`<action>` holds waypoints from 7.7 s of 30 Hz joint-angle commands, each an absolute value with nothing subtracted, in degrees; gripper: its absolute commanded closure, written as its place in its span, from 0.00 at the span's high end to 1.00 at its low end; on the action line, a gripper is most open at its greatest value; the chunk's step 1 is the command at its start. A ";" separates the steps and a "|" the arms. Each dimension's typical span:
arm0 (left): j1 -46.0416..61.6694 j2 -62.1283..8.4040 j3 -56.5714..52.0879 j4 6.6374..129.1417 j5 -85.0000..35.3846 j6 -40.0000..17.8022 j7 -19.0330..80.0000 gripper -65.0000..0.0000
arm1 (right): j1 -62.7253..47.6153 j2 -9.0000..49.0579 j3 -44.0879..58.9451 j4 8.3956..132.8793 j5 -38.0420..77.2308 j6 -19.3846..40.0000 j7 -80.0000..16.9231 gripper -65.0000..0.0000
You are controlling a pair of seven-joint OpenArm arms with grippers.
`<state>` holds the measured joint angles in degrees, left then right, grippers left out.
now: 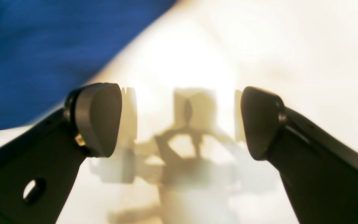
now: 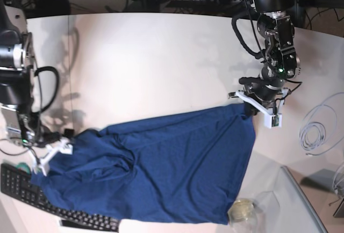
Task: Layout the t-shirt on the table in an organized manner, then fold the t-shirt properly
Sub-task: 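Drag the shirt corner with the right gripper away from the left gripper, then release the shirt with the right gripper and regrasp it further inward, then pull the grasped shirt edge with the right gripper outward, stretching it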
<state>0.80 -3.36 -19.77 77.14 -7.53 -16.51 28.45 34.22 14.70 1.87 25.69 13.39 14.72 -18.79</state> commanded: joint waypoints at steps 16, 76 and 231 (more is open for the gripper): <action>4.18 -4.62 -20.00 83.74 -8.04 -16.40 27.12 0.00 | 35.03 10.24 1.89 23.34 12.88 10.42 -14.81 0.65; 11.91 -5.49 -20.97 93.14 -8.04 -16.40 26.86 0.00 | 15.34 16.13 14.02 49.63 8.66 12.53 -32.57 0.66; 20.35 -6.55 -25.10 92.44 -7.87 -16.48 26.86 0.00 | 3.38 9.98 20.09 77.67 9.10 14.73 -47.60 0.02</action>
<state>20.49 -5.98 -24.93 91.44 -7.53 -16.53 28.03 2.37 9.32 19.88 76.64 8.99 14.57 -48.25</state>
